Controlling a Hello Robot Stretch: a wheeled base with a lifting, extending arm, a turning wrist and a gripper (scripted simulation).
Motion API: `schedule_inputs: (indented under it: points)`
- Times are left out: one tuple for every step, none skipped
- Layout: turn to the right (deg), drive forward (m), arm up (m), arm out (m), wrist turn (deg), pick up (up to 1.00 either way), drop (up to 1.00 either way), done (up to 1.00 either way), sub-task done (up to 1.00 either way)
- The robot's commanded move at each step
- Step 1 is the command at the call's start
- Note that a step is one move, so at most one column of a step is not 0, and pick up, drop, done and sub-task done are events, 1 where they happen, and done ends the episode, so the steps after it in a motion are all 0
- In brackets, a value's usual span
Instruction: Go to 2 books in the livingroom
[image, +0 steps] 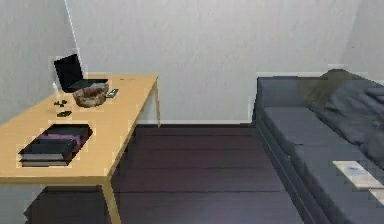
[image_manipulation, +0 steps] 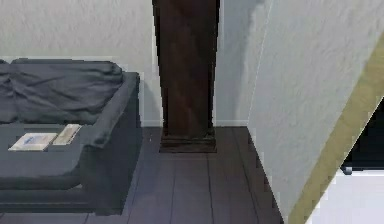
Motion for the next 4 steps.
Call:
schedule_inputs:
  points:
    - [0.0, 0.15, 0.0, 0.0, 0.0, 0.0, 0.0, 0.0, 0.0]
    - [-42.0, 0.0, 0.0, 0.0, 0.0, 0.0, 0.0, 0.0, 0.0]
    - [0.0, 0.0, 0.0, 0.0, 0.0, 0.0, 0.0, 0.0, 1.0]
    - [45.0, 0.0, 0.0, 0.0, 0.0, 0.0, 0.0, 0.0, 0.0]
